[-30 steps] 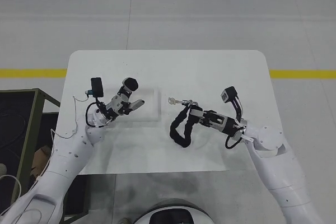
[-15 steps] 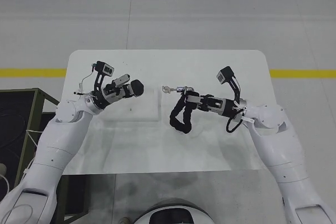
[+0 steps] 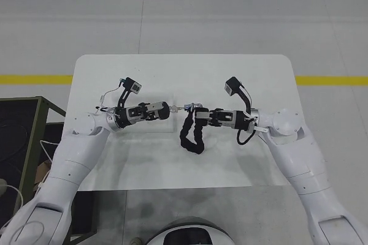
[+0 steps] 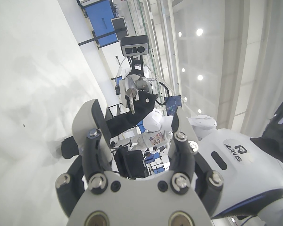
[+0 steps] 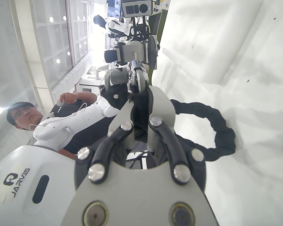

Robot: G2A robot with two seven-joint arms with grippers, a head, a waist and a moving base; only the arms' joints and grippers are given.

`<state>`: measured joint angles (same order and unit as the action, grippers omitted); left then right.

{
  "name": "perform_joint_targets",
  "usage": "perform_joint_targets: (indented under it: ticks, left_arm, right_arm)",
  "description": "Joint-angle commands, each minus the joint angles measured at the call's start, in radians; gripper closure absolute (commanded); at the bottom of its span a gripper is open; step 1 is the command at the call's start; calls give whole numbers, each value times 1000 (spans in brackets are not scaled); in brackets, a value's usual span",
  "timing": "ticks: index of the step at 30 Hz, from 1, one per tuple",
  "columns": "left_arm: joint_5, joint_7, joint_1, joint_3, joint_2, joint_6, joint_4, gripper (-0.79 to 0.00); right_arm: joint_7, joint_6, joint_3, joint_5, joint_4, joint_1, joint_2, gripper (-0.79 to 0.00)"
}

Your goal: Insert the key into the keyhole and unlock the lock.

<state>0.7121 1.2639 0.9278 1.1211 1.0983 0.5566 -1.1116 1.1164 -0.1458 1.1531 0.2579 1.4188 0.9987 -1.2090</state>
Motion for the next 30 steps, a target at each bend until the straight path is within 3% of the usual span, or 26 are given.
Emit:
perform_joint_targets:
  ticks: [1, 5, 12, 16, 17, 29, 30]
  left_arm:
    - [12, 18, 0, 3, 8, -18, -1, -440]
    - [-3, 28, 2, 17, 19, -28, 2, -289]
    - [-31, 46, 6, 36, 37, -46, 9, -246]
    - [-33, 70, 6, 50, 45, -71, 16, -18]
    - [-43, 74, 5, 55, 46, -75, 21, 0]
    - [-36, 74, 8, 60, 49, -82, 31, 0]
    - [-36, 74, 8, 60, 49, -82, 31, 0]
  right_arm:
    - [-2, 4, -6, -5, -5, -5, -4, 0]
    - [-2, 14, -15, -17, -9, -15, -11, 0]
    - [-5, 33, -16, -32, -16, -24, -20, 0]
    - [2, 67, -17, -36, -23, -27, -25, 0]
    - [3, 80, -14, -23, -26, -28, -27, 0]
    - [0, 83, -13, -22, -27, -29, -27, 0]
    - [-11, 75, -11, -20, -3, 13, -26, 0]
